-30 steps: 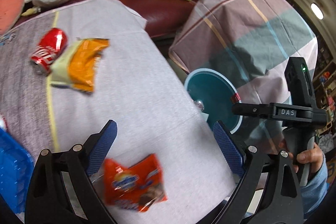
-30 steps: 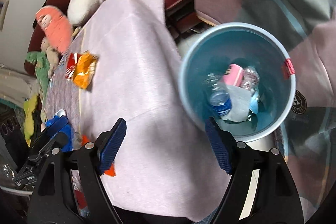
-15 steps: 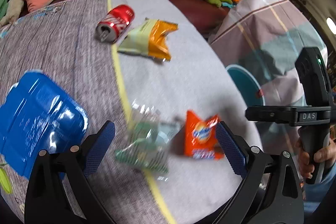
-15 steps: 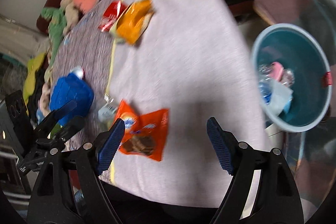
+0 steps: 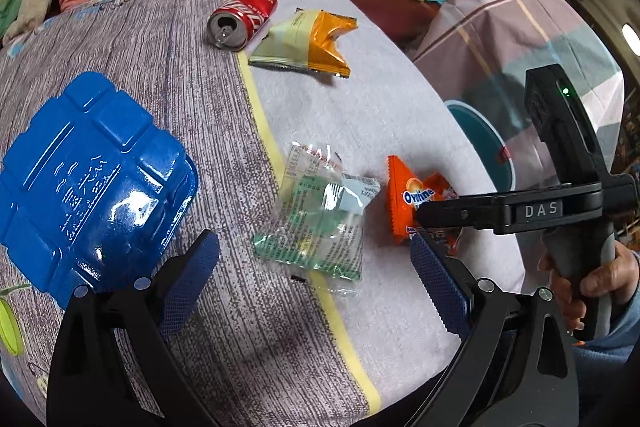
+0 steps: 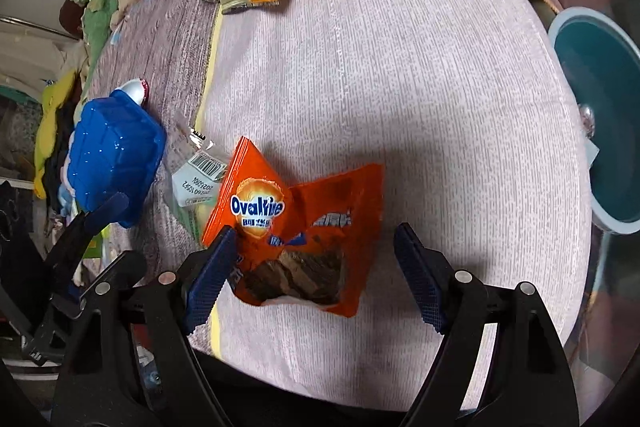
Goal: Collect trash
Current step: 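Grasp the clear plastic snack bag with the left tool while the right grasps the orange Ovaltine wrapper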
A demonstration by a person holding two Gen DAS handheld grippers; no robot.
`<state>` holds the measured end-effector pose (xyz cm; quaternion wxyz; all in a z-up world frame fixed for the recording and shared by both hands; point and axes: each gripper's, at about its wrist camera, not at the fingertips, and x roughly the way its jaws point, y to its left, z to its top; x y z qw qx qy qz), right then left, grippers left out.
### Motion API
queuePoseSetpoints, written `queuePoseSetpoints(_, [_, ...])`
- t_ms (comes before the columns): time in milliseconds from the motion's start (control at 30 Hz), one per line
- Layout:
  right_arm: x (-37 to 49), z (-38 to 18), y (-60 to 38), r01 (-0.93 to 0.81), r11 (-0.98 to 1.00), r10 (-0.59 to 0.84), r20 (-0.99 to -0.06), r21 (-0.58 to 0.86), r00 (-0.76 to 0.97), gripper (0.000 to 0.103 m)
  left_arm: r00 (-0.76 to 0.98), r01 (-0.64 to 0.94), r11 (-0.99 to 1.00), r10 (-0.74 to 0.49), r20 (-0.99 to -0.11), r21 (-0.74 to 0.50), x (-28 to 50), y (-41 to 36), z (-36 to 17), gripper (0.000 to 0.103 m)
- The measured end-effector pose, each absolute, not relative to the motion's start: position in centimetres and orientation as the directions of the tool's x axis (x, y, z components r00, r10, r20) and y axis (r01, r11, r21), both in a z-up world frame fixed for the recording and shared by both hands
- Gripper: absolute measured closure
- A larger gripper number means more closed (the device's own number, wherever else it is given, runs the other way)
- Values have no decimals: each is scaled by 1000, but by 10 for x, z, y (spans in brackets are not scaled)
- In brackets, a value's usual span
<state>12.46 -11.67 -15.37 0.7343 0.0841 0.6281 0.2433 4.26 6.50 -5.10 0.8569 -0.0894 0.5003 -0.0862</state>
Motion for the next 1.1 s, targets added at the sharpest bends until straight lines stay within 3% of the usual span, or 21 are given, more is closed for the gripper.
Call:
queuePoseSetpoints(33, [125,-153,-116,-260,864,468,-879,431,96,35,484,57,969,-238,-842,-242,43,66,-51,7])
queuePoseSetpoints(67, [124,-153,-116,-267,857,479,-872,441,97,54,483,55,968,-239,-842,-243,43,67,-52,7])
queuePoseSetpoints(167, [124,-155,-114,-279,852,483,-870,442,97,61,477,54,969,-236,-847,-240,45,67,-55,7])
queuePoseSetpoints(233, [125,-154,-116,-281,848,492,-865,450,100,74,471,55,970,-233,-851,-236,47,64,-58,7])
queuePoseSetpoints(800, [136,-134,-182,-189,858,510,-832,477,219,74,418,55,985,-170,-892,-162,78,42,-92,9])
queuePoseSetpoints(867, [137,-135,-190,-176,856,516,-828,486,221,74,416,64,988,-157,-896,-144,78,38,-92,29])
queuePoseSetpoints(933, [138,-136,-192,-167,853,521,-824,494,224,74,413,62,990,-142,-900,-128,78,36,-93,40])
queuePoseSetpoints(1100, [140,-138,-204,-153,841,541,-807,519,237,74,421,28,993,-119,-899,-118,81,32,-87,44])
